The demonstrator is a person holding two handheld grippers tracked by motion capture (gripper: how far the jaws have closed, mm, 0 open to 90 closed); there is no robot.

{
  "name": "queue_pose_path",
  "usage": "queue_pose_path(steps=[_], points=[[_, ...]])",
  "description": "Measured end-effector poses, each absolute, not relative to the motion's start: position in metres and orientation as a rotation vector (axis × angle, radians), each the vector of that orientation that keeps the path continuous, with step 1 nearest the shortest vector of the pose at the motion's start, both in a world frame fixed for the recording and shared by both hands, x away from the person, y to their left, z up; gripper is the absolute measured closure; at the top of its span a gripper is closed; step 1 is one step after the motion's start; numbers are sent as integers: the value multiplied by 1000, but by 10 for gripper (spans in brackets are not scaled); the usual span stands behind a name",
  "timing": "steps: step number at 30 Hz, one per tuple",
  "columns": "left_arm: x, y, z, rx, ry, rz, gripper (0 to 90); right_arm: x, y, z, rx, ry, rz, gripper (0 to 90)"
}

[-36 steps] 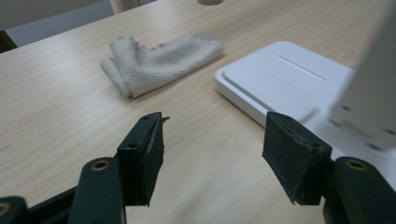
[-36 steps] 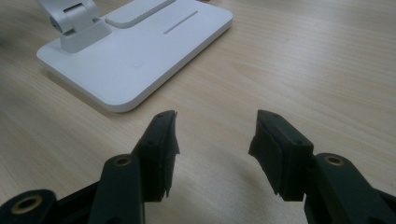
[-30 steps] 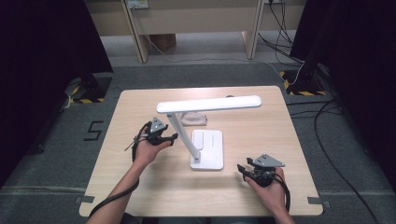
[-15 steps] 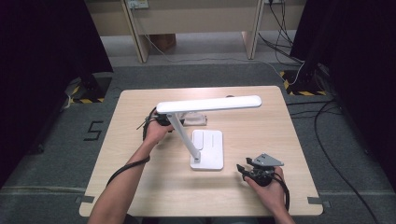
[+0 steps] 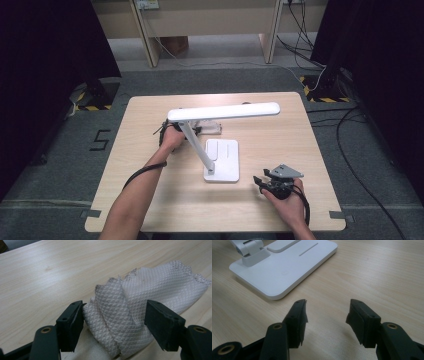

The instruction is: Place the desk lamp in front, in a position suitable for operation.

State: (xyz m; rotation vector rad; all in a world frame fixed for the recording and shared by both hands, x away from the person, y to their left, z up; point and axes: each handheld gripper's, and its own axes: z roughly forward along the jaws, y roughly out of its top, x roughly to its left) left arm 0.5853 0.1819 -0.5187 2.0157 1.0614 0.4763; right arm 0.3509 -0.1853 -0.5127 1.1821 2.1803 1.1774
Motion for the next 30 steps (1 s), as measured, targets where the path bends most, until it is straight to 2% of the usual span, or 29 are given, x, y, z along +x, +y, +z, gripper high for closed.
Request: queue_pose_path(steps=[3,4,8,11,12,13,14,17,23,30], points=[[586,183,-520,2002,1075,448,316,351,-185,-513,1186,2181,1177,485],[587,183,-520,1991,1084,410,362,351,-185,-513,1186,2183,1176,484],[586,184,-520,1987,1069,389,454,351,-184,-513,1184,2188,1169,483],[586,183,-519,1986,1072,362,560,351,-184,-513,1180,2195,1163,482],[585,182,-518,1983,1073,351,560,351,-184,-513,1178,2196,1163,481],[584,182,-518,1981,1079,339,605,351,-184,-513,1177,2198,1161,481],[583,181,-518,1975,1088,325,691,352,-184,-513,1178,2201,1161,479],[581,180,-518,1944,1116,292,780,353,-184,-513,1194,2203,1161,474],[571,185,-513,1902,1184,256,819,353,-184,-513,1192,2214,1156,474],[549,202,-493,1853,1158,276,822,354,-183,-514,1187,2229,1142,475]])
